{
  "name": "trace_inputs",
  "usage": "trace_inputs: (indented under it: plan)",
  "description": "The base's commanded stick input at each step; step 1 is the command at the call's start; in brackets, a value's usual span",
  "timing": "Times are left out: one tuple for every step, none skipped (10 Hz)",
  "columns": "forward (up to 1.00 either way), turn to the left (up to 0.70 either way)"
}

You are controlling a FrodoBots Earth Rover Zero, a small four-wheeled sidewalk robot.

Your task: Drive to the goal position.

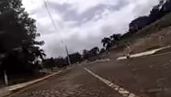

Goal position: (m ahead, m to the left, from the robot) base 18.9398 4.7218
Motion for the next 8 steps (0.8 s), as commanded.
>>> trace_inputs:
  plan:
    - [0.7, -0.14]
    - [0.7, -0.03]
    - [0.7, 0.0]
    - [0.7, 0.0]
    - [0.7, 0.0]
    - [0.7, 0.0]
    - [0.7, 0.0]
    - [0.7, 0.26]
